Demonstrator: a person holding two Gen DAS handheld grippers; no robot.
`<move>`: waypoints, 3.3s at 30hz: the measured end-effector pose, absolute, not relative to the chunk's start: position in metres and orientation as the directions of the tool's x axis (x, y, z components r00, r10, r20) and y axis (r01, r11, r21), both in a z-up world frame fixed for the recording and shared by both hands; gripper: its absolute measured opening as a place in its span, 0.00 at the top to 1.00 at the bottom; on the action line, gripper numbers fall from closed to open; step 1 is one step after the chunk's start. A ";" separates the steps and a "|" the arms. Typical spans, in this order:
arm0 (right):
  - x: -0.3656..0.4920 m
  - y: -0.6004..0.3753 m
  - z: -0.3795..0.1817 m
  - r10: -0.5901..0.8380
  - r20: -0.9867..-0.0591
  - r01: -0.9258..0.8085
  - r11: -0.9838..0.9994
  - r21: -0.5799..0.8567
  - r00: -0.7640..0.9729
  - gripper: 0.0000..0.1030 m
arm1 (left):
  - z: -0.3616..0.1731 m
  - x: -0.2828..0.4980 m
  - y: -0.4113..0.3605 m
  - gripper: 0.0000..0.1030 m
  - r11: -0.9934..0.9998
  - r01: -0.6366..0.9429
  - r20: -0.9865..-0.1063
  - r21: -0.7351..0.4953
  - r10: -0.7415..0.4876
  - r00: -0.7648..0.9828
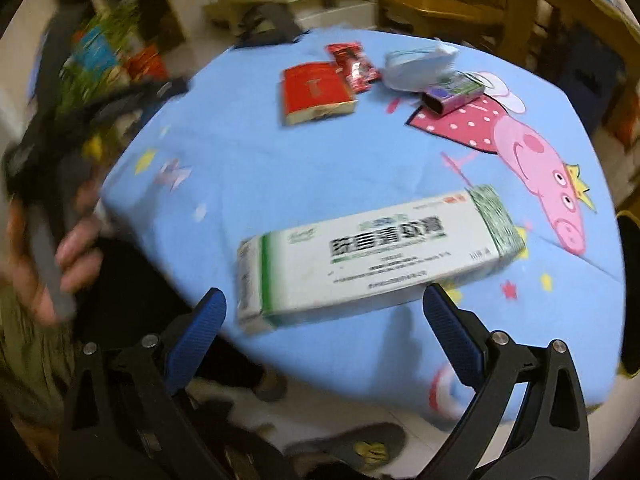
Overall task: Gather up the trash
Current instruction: 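Grasp the white ointment box with the right tool and lift it, then carry the ointment box toward the bin while the left tool grasps the red cigarette pack, then open the right tool over the bin dropping the box while the left tool drops the cigarette pack in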
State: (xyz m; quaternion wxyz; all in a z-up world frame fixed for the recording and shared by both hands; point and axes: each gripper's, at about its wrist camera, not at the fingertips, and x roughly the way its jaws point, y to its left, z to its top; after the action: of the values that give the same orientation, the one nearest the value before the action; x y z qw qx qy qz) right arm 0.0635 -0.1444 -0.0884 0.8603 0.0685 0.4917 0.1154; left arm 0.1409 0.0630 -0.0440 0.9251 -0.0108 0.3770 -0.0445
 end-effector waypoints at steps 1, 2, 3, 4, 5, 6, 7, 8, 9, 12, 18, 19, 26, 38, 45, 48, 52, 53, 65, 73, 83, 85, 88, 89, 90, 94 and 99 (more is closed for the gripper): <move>0.072 -0.151 -0.089 0.286 -0.816 -0.105 0.957 0.271 0.503 0.05 | -0.045 0.141 0.065 0.07 0.996 0.070 -0.700 -0.061 -0.093 0.708; 0.080 -0.161 -0.089 0.301 -0.799 -0.060 0.946 0.317 0.521 0.05 | -0.045 0.142 0.067 0.07 0.996 0.066 -0.702 -0.064 -0.092 0.706; 0.087 -0.174 -0.090 0.322 -0.775 -0.011 0.926 0.377 0.544 0.05 | -0.046 0.142 0.068 0.07 0.996 0.061 -0.704 -0.066 -0.089 0.704; 0.091 -0.183 -0.091 0.319 -0.768 0.025 0.917 0.399 0.555 0.05 | -0.046 0.142 0.070 0.07 0.996 0.056 -0.706 -0.071 -0.090 0.702; 0.094 -0.188 -0.092 0.301 -0.778 0.056 0.917 0.394 0.551 0.05 | -0.047 0.142 0.072 0.07 0.996 0.053 -0.708 -0.078 -0.093 0.701; 0.097 -0.192 -0.095 0.263 -0.807 0.099 0.925 0.367 0.529 0.05 | -0.047 0.142 0.074 0.07 0.995 0.050 -0.708 -0.082 -0.094 0.700; 0.097 -0.193 -0.095 0.250 -0.819 0.109 0.929 0.353 0.516 0.06 | -0.047 0.142 0.076 0.07 0.995 0.048 -0.708 -0.088 -0.096 0.699; 0.095 -0.190 -0.092 0.225 -0.828 0.127 0.935 0.332 0.513 0.05 | -0.047 0.143 0.077 0.07 0.995 0.045 -0.708 -0.092 -0.097 0.699; 0.095 -0.185 -0.089 0.200 -0.837 0.148 0.938 0.314 0.509 0.05 | -0.047 0.143 0.078 0.07 0.995 0.043 -0.708 -0.093 -0.097 0.699; 0.098 -0.158 -0.085 0.102 -0.856 0.182 0.958 0.221 0.506 0.05 | -0.049 0.145 0.073 0.07 0.994 0.051 -0.715 -0.097 -0.105 0.691; 0.104 -0.108 -0.097 -0.142 -0.856 0.125 0.988 -0.092 0.497 0.38 | -0.050 0.141 0.062 0.07 0.996 0.075 -0.710 -0.039 -0.080 0.700; 0.101 -0.112 -0.096 -0.120 -0.855 0.111 0.991 -0.073 0.504 0.43 | -0.050 0.141 0.064 0.07 0.997 0.071 -0.709 -0.037 -0.076 0.701; 0.061 -0.194 -0.054 -0.100 -0.786 0.182 0.983 0.016 0.610 0.51 | -0.056 0.146 0.070 0.07 0.997 0.044 -0.735 -0.063 -0.076 0.674; -0.019 -0.178 0.010 -0.375 -0.181 0.294 0.887 -0.357 0.909 0.51 | -0.055 0.190 -0.030 0.07 0.974 0.205 -0.803 -0.100 -0.201 0.561; -0.020 -0.207 -0.009 -0.327 -0.253 0.254 0.926 -0.279 0.911 0.51 | -0.084 0.234 -0.078 0.05 0.998 0.024 -0.884 0.060 0.042 0.466; -0.016 -0.224 -0.016 -0.323 -0.259 0.261 0.933 -0.247 0.910 0.51 | -0.088 0.234 -0.081 0.11 1.000 -0.007 -0.876 0.017 0.018 0.482; -0.029 -0.249 -0.022 -0.326 -0.250 0.283 0.940 -0.193 0.912 0.51 | -0.082 0.214 -0.071 0.45 0.998 0.048 -0.867 -0.040 -0.058 0.496; -0.034 -0.257 -0.024 -0.324 -0.249 0.287 0.942 -0.173 0.913 0.51 | -0.081 0.206 -0.062 0.50 0.996 0.057 -0.864 -0.066 -0.085 0.496; -0.050 -0.298 -0.029 -0.261 -0.290 0.270 0.963 -0.009 0.921 0.51 | -0.076 0.217 -0.050 0.11 0.980 -0.051 -0.878 -0.190 -0.146 0.457; -0.044 -0.309 -0.033 -0.257 -0.312 0.273 0.962 0.008 0.915 0.51 | -0.095 0.221 -0.098 0.16 0.997 -0.075 -0.901 0.026 0.056 0.430; -0.049 -0.309 -0.026 -0.249 -0.298 0.262 0.965 0.005 0.921 0.51 | -0.092 0.175 -0.053 0.28 0.999 0.035 -0.880 0.036 0.015 0.475; -0.050 -0.307 -0.025 -0.251 -0.295 0.262 0.965 0.000 0.922 0.51 | -0.091 0.154 -0.050 0.28 0.992 0.096 -0.859 0.075 0.015 0.512; -0.051 -0.302 -0.025 -0.250 -0.293 0.260 0.966 -0.006 0.923 0.51 | -0.078 0.126 -0.049 0.29 0.982 0.173 -0.813 0.070 -0.045 0.580; -0.052 -0.300 -0.024 -0.250 -0.293 0.258 0.966 -0.009 0.923 0.51 | -0.069 0.120 -0.048 0.29 0.979 0.199 -0.796 0.044 -0.086 0.599; -0.052 -0.298 -0.023 -0.250 -0.292 0.257 0.966 -0.014 0.923 0.51 | -0.060 0.115 -0.047 0.29 0.975 0.220 -0.777 0.017 -0.125 0.617; -0.055 -0.293 -0.023 -0.263 -0.294 0.265 0.964 -0.033 0.919 0.51 | -0.012 0.097 -0.048 0.29 0.954 0.296 -0.680 -0.047 -0.247 0.690; -0.059 -0.310 -0.023 -0.297 -0.326 0.309 0.951 -0.016 0.898 0.51 | 0.006 0.087 -0.078 0.29 0.943 0.332 -0.647 0.021 -0.241 0.723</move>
State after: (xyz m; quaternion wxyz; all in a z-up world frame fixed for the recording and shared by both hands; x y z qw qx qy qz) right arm -0.0588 -0.3095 -0.0233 0.9739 0.0182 0.1643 -0.1554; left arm 0.0870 -0.0781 0.0058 0.9257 0.0679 0.3383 -0.1548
